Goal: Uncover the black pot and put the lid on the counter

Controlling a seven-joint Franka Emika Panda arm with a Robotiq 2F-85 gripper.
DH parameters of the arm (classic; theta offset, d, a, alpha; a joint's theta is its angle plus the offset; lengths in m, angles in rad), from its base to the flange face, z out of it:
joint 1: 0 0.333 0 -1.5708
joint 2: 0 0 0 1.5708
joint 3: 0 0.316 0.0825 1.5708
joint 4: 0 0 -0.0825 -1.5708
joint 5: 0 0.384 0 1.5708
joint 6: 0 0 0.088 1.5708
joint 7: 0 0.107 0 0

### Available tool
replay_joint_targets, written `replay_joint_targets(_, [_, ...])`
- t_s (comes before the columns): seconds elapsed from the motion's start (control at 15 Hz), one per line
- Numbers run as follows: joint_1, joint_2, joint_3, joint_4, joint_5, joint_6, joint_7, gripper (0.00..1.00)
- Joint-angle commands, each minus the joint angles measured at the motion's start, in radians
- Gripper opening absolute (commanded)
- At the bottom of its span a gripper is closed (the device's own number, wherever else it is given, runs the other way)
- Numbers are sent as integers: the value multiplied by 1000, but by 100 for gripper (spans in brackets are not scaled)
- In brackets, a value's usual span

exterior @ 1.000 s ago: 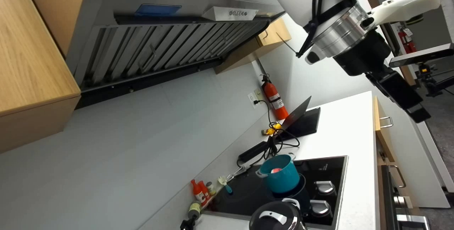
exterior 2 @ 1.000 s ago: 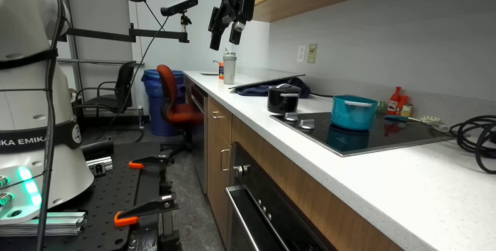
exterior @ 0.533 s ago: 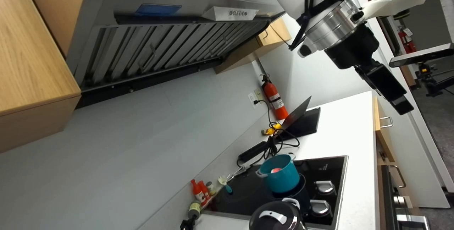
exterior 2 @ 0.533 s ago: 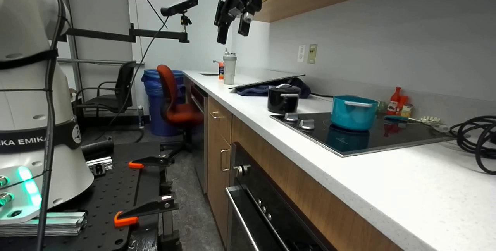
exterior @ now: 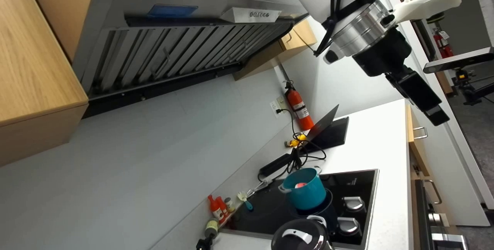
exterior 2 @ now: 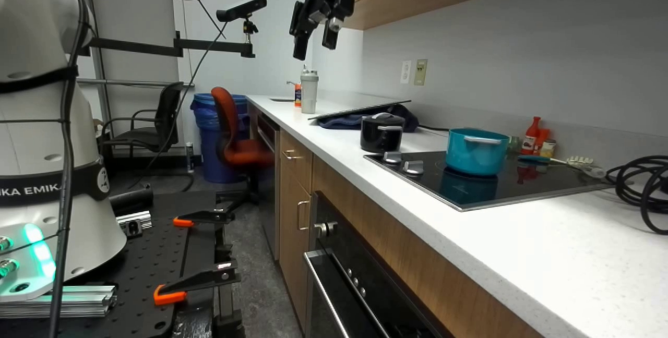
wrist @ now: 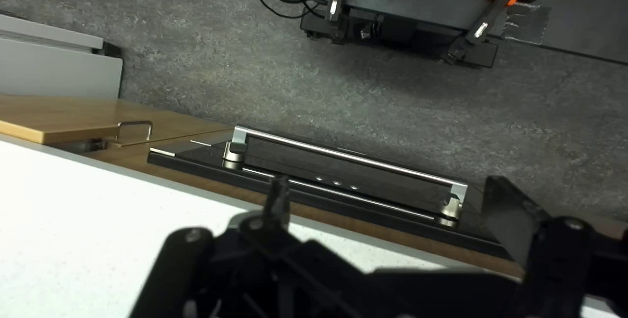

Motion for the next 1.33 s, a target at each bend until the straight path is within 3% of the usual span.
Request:
replay_joint_targets(0.0, [10, 1, -9, 2, -3, -2, 3, 100])
replay_joint_targets(0.8, [18, 64, 10, 25, -29, 35, 2, 100])
replay_joint_targets(1.27, [46, 124, 21, 30, 23, 222, 18, 100])
